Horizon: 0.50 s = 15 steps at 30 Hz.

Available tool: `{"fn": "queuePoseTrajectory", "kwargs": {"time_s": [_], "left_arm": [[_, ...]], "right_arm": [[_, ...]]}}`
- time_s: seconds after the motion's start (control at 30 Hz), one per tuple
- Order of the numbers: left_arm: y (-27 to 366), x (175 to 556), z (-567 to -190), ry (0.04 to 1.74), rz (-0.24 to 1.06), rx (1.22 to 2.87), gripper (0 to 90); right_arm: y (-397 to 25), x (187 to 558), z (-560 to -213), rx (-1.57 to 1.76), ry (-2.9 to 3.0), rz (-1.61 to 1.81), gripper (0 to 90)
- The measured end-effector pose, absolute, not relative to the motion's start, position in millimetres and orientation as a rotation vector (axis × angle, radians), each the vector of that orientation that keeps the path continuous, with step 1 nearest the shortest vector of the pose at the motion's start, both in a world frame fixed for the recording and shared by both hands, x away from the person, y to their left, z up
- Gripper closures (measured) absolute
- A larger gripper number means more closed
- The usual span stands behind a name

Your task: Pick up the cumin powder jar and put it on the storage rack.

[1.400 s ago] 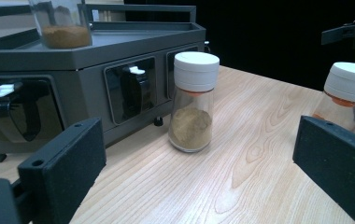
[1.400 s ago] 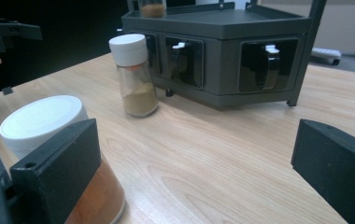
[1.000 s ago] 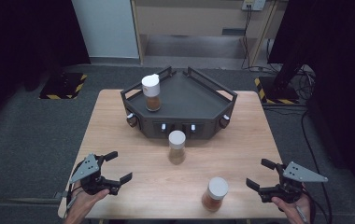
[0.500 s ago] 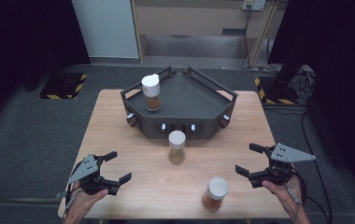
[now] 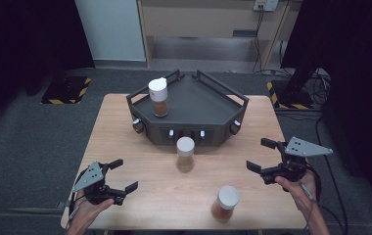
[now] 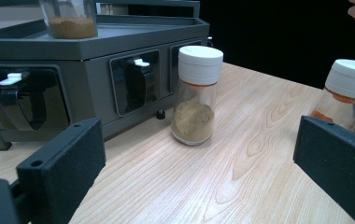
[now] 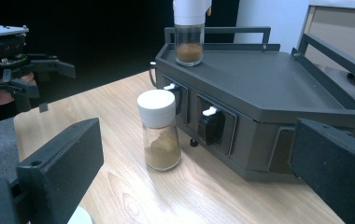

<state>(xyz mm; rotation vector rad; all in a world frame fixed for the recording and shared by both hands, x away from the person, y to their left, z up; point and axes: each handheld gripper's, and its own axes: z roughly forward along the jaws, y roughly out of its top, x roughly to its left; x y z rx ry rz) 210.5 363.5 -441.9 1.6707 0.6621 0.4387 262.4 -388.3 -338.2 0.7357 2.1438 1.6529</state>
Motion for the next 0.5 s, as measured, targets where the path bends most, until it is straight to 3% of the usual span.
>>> {"fn": "queuePoseTrajectory", "kwargs": {"time_s": [0.5], "left_arm": [[363,211,-442,0.663,0.434,1.676,0.9]], "right_arm": [[-380,280,-330,0.718,2.176,1.647,4.0]]}}
